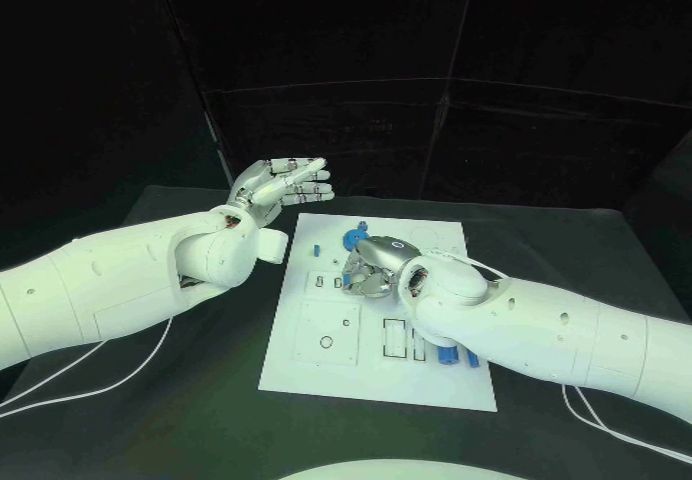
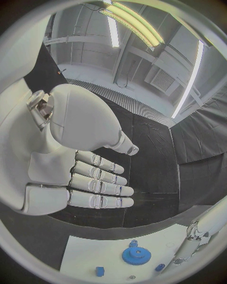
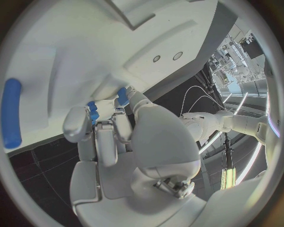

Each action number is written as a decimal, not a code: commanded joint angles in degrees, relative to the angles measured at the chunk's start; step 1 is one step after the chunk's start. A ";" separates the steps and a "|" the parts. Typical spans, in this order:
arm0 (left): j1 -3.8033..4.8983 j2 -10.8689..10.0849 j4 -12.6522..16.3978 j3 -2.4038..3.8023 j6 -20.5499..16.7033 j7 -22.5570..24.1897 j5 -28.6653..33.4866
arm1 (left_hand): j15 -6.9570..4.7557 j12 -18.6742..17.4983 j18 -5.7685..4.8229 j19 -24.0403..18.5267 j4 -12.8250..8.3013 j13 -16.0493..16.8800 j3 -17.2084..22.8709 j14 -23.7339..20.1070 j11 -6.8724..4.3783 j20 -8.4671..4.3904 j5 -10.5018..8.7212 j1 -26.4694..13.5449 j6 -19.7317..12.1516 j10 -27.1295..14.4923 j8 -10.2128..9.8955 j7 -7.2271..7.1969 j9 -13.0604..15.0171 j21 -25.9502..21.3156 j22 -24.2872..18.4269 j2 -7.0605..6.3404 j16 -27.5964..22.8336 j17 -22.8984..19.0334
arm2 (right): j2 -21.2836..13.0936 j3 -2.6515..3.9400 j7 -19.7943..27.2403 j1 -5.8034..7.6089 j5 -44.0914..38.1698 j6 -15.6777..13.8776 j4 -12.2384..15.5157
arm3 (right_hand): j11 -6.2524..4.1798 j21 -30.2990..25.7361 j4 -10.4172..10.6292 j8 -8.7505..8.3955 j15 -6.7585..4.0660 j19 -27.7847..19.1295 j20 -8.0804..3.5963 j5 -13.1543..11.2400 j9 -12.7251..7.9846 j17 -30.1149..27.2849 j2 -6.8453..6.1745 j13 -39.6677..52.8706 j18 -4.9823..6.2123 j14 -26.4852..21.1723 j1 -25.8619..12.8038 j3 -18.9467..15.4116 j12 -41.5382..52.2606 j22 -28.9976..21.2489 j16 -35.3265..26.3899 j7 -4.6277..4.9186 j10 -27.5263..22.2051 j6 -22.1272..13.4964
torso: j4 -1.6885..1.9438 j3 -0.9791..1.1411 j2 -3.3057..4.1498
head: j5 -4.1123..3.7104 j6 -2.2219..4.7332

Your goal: Assemble the parts on the task board

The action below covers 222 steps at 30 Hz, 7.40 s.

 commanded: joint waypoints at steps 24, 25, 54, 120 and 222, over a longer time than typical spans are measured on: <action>0.10 -0.08 0.08 0.05 1.00 -0.03 0.07 | 0.08 -0.20 0.53 0.37 -0.41 -0.06 0.05 0.03 0.23 0.01 0.18 0.16 0.31 0.14 -0.30 2.50 -0.06 -0.20 -0.05 0.57 -0.29 -0.08 | 0.26 -0.22 -2.57 -0.26 -1.79 -0.11 -0.32 | 0.79 -0.48 0.66 -1.37 0.49 -0.48 0.35 1.49 -0.13 8.03 -2.58 -0.96 -0.71 4.52 -1.92 0.88 -1.26 -0.51 -0.13 1.04 -1.17 -2.44 | 0.01 0.00 0.01 | 0.04 0.07; 0.10 -0.08 0.08 0.05 1.00 -0.04 0.07 | 0.08 -0.20 0.53 0.37 -0.41 -0.06 0.05 0.03 0.23 0.01 0.18 0.16 0.31 0.14 -0.30 2.50 -0.06 -0.20 -0.05 0.57 -0.29 -0.08 | 0.27 -0.22 -2.54 -0.26 -1.78 -0.11 -0.34 | 0.82 -0.51 0.70 -1.42 0.52 -0.51 0.38 1.35 -0.13 8.03 -2.71 -1.11 -0.70 4.52 -2.04 0.85 -1.41 -0.57 -0.13 1.07 -1.29 -2.54 | -0.01 0.01 0.00 | 0.04 0.06; 0.10 -0.47 -0.16 0.04 1.00 -0.37 -0.31 | 0.10 -0.28 0.52 0.41 -0.45 -0.07 0.00 -0.01 0.25 0.02 0.18 0.11 0.28 0.11 -0.36 2.52 -0.07 -0.28 -0.11 0.68 -0.36 -0.11 | -2.24 -0.17 4.97 -0.45 0.91 -12.35 2.64 | 2.24 -1.02 8.22 -1.73 1.81 -0.79 1.70 4.35 0.16 7.90 -6.52 -3.34 -0.55 4.45 -1.04 -10.26 -2.53 -1.34 -0.25 2.46 -2.86 -9.08 | -0.08 0.03 -0.04 | -0.01 0.34; 9.30 14.83 -8.69 -8.02 27.25 -60.62 -56.69 | -13.50 64.14 -6.86 33.66 10.26 61.31 -16.59 33.16 -12.37 -13.49 0.26 -10.75 5.79 24.28 22.19 -8.91 22.70 72.09 71.58 4.35 79.84 84.38 | -19.37 0.06 24.40 12.04 49.75 -3.48 4.88 | 2.37 -28.28 7.69 2.73 1.92 -15.65 1.77 6.17 0.21 -22.95 -2.96 -39.71 3.80 -11.16 7.93 -6.73 -31.09 -34.73 -42.78 2.62 -22.46 -9.63 | -0.59 0.78 -2.76 | 0.25 -0.54; 7.30 20.19 -15.26 -8.05 32.80 -58.91 -55.83 | -13.17 63.40 -6.74 33.08 4.90 60.60 -14.48 33.16 -12.05 -13.12 0.25 -7.05 3.10 23.25 24.40 -8.57 27.26 71.86 71.55 7.55 79.84 84.38 | -16.64 0.04 23.25 12.01 50.25 -2.44 3.17 | 2.57 -28.82 9.22 5.45 2.07 -16.26 1.84 10.13 0.27 -30.13 -2.89 -41.94 3.74 -9.32 7.71 -5.71 -29.26 -34.76 -47.57 2.88 -24.31 -11.51 | -0.52 0.78 -2.77 | 0.68 -2.08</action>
